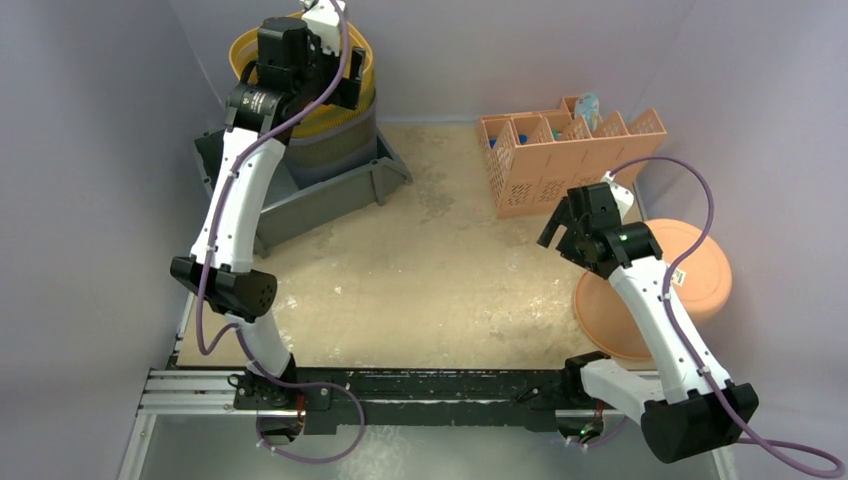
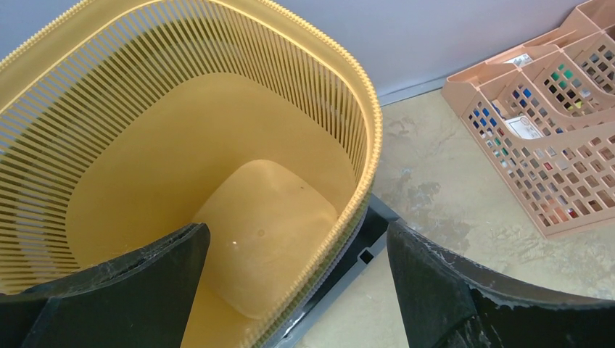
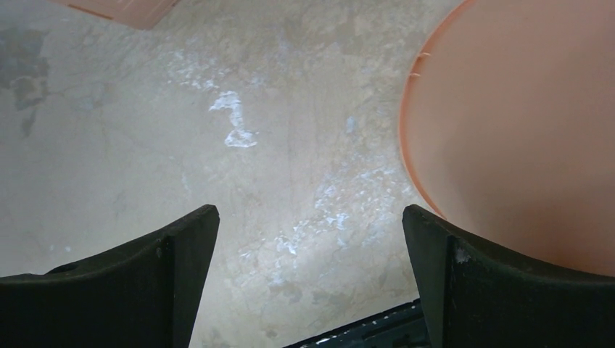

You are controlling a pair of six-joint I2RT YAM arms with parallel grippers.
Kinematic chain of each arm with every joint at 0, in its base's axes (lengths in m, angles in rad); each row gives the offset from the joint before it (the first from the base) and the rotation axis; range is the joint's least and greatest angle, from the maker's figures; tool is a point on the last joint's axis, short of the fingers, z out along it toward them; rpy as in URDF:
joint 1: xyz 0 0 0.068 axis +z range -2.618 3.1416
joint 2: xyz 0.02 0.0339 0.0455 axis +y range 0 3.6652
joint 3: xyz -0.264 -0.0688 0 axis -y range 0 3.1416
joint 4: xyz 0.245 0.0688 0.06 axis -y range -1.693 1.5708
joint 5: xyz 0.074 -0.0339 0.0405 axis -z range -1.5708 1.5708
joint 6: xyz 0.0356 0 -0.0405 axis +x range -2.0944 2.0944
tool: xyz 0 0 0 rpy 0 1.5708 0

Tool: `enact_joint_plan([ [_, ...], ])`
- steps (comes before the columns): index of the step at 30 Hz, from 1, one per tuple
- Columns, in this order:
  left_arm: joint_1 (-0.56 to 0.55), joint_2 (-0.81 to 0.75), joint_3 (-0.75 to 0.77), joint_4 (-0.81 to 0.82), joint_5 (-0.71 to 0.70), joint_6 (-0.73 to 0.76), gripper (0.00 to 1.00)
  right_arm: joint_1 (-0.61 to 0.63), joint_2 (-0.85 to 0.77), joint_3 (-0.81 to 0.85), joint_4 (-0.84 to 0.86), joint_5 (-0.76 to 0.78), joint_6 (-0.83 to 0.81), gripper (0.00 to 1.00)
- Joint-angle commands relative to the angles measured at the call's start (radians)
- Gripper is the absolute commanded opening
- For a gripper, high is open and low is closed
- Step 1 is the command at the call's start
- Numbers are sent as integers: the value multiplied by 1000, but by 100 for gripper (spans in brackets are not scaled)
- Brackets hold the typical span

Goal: Turn the large container upside down

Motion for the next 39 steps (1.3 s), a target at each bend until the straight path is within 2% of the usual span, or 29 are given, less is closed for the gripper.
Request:
enact_joint_plan([
  [1,34,21,60,65,101,-16,92,-3,10,59,104,-107,-30,100],
  [4,48,41,78,67,134,-10,92,-2,41,74,107,-112,-45,100],
  [8,55,94,154,-40,177,6,91,-3,66,92,101,-102,-65,100],
  [15,55,66,69,-24,217,-10,83,-3,94,87,134,-125,-75,100],
  [18,54,69,78,-29,216,-10,69,-2,94,83,138,-126,-76,100],
  [20,54,68,79,-24,211,-13,55,-3,90,79,139,-125,-77,100],
  [22,54,66,77,-16,203,-17,48,-3,87,75,140,-126,-77,100],
  [32,54,42,86,12,169,3,0,-3,59,59,152,-149,-59,100],
  [39,53,-13,100,62,129,20,0,-3,46,62,171,-153,-54,100],
])
